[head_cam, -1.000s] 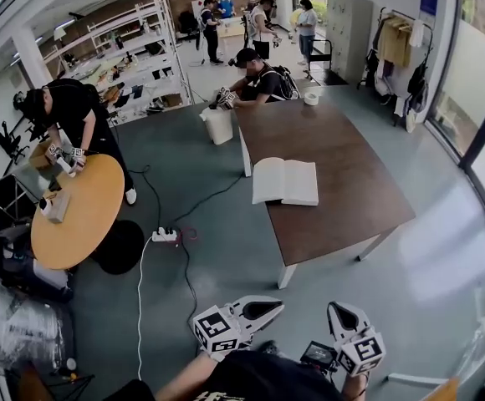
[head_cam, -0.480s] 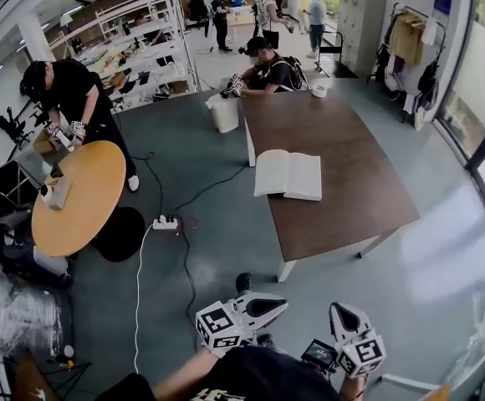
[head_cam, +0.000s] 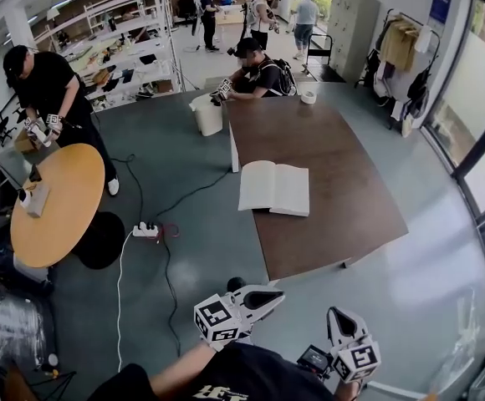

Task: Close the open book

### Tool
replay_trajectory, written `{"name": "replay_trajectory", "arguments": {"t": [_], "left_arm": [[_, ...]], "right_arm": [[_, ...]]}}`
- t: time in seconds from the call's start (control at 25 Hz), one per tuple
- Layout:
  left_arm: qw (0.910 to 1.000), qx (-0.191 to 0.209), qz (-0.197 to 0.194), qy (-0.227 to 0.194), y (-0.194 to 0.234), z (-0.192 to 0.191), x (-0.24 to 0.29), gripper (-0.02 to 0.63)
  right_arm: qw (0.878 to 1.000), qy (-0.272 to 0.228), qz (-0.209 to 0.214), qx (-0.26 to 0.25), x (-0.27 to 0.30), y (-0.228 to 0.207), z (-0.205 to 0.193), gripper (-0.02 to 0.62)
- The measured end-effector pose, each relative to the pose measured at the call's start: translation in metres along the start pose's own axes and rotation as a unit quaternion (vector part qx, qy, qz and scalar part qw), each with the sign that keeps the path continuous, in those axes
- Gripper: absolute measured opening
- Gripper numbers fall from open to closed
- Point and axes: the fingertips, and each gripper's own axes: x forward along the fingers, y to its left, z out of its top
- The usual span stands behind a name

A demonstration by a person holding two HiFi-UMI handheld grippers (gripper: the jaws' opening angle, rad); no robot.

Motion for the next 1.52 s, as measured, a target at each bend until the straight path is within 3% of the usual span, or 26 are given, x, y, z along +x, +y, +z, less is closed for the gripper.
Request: {"name": "replay_trajectory", "arguments": {"t": [0.12,0.6,0.96,1.52], "left_arm": [[1.0,0.0,-0.003,0.003,0.024,0.01,0.024,0.006],[0.9996,-0.025,-0.008,0.008,0.141,0.036,0.031,0.006],[0.9998,-0.015,0.002,0.014,0.237,0.077,0.036,0.006],[0.999,-0.036,0.024,0.013,0.308,0.096,0.021,0.006]], "right_arm": [[1.0,0.007,-0.003,-0.004,0.014,-0.02,0.007,-0.012],[1.0,0.023,-0.003,-0.001,0.138,-0.047,0.043,-0.012],[0.999,0.031,0.012,-0.02,0.227,-0.064,0.081,-0.012],[0.997,0.052,0.031,-0.041,0.304,-0.066,0.117,-0.012]]}}
